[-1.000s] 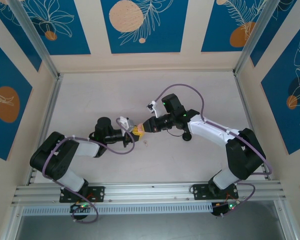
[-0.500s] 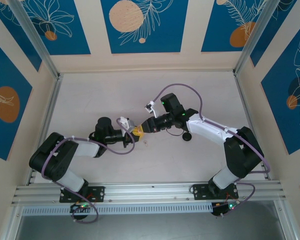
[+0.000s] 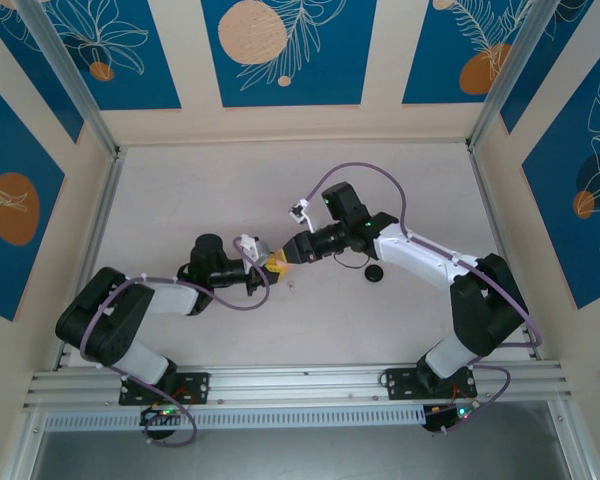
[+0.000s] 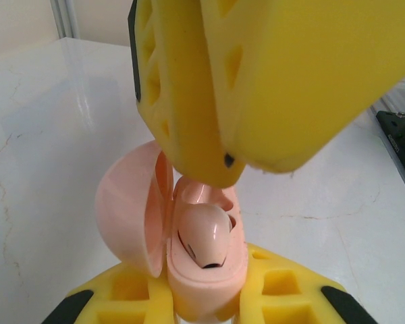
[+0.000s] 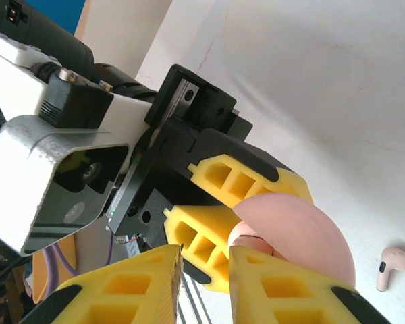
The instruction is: Insert the wireless bluetooth earbuds into the charging case
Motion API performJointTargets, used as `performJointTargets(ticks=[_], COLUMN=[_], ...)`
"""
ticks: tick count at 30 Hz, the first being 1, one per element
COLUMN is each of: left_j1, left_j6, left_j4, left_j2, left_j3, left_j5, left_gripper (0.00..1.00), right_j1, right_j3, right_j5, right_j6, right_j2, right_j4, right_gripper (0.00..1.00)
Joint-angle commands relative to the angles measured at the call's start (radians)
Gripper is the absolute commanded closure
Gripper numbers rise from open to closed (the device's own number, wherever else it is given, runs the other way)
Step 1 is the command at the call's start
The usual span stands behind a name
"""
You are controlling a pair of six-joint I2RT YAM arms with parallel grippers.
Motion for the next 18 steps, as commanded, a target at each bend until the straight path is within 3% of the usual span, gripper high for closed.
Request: performJointTargets(ticks=[1,10,18], left_j1=[-0.011,0.014,0.015], left_j6=[-0.008,-0.14,-0.148], left_j4=[0.003,-0.033,-0.236], left_j2=[-0.022,-0.065,-0.246], left_j3=[0.009,-0.047,-0.101], left_j5=[-0.045,-0.22,-0.322], left_gripper=[0.86,0.86,0.86], right_j1=[-0.008,0.0,0.034], right_j3=[0.034,0.137,0.285], right_j5=[0.014,0.354,0.436], right_j6=[-0.018,0.032,0.089], right_j2=[-0.06,-0.097,0.104], right_j4=[-0.063,-0.446,-0.686], right_gripper=[0.74,0.74,0.68])
